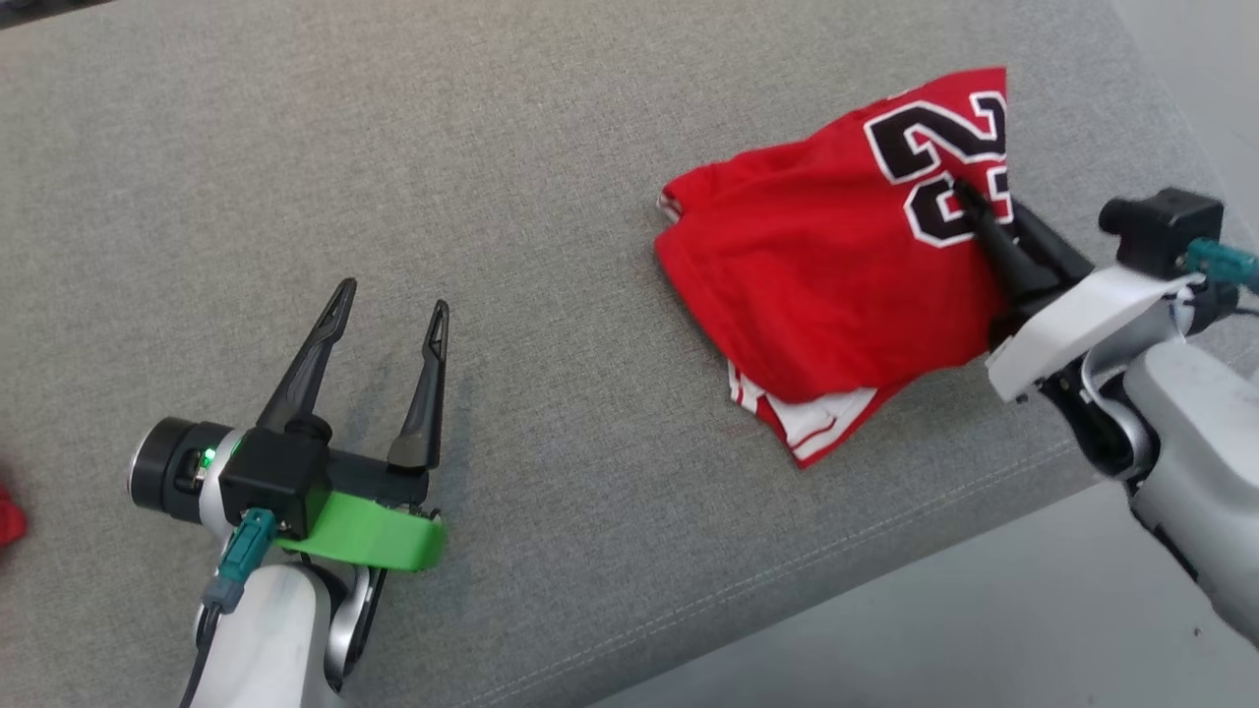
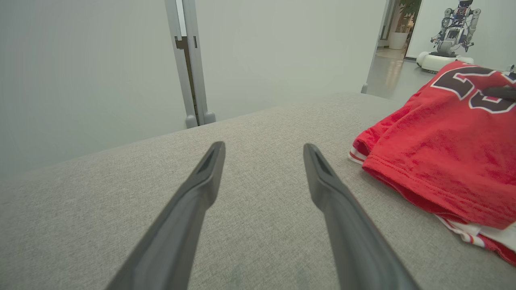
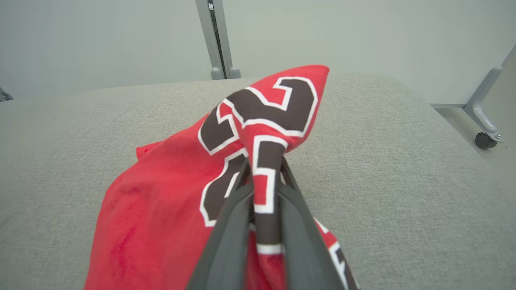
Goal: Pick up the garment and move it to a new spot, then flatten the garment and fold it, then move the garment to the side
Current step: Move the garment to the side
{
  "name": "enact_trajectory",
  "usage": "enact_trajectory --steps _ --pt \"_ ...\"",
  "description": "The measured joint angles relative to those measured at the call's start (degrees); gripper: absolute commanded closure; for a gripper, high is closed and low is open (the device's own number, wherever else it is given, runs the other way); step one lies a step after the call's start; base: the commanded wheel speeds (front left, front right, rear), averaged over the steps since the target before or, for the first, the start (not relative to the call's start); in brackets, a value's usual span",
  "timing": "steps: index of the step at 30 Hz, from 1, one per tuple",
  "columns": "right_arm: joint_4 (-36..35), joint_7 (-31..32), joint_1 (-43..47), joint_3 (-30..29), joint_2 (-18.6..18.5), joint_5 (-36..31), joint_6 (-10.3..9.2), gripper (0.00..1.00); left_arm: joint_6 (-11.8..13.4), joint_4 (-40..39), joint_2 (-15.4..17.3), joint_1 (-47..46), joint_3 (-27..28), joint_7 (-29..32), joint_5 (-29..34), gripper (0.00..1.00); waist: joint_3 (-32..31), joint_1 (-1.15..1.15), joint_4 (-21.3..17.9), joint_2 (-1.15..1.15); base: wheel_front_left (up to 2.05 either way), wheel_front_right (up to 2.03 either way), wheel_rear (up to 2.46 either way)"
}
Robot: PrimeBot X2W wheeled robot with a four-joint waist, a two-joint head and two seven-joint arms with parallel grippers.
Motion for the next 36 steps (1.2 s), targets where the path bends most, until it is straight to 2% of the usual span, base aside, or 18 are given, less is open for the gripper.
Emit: enact_trajectory --steps 5,14,20,29,30,31,36 --pt "4.9 0.0 -8.7 0.4 -2.2 0.5 0.00 1.00 -0.1 -0.7 0.5 -2.9 -1.0 0.0 0.7 0.00 3.4 0.00 0.2 0.00 0.00 0.00 0.00" --pt "13.6 0.0 -19.1 -5.6 -4.2 -2.0 0.00 1.00 -0.3 -3.1 2.2 -8.5 -4.4 0.5 1.5 0.00 10.1 0.00 1.0 0.00 0.00 0.00 0.00" --pt "18.2 0.0 -21.1 -8.6 -3.9 -7.3 0.00 1.00 -0.5 -4.5 2.9 -10.5 -6.1 0.8 1.6 0.00 13.8 0.01 1.8 0.00 0.00 0.00 0.00" --pt "22.7 0.0 -22.1 -18.9 -3.0 -18.2 0.01 1.00 -0.5 -6.0 3.4 -11.8 -7.6 0.8 1.6 0.00 16.2 0.00 4.5 0.00 0.00 0.00 0.00" --pt "23.1 0.0 -22.3 -20.6 -2.9 -19.2 0.01 0.57 -0.4 -6.2 3.4 -11.9 -7.6 0.7 1.6 0.00 16.4 0.00 4.9 0.00 0.00 0.00 0.00" --pt "24.0 0.0 -22.6 -22.0 -2.8 -20.5 0.01 0.00 -0.4 -6.3 3.3 -11.9 -7.7 0.7 1.6 0.00 16.5 0.00 5.3 0.00 0.00 0.00 0.00" --pt "27.1 -0.1 -23.2 -29.2 -1.4 -27.4 0.01 0.00 0.3 -6.7 3.0 -11.9 -7.6 0.3 1.2 0.00 17.0 0.00 7.3 0.00 0.00 0.00 0.00"
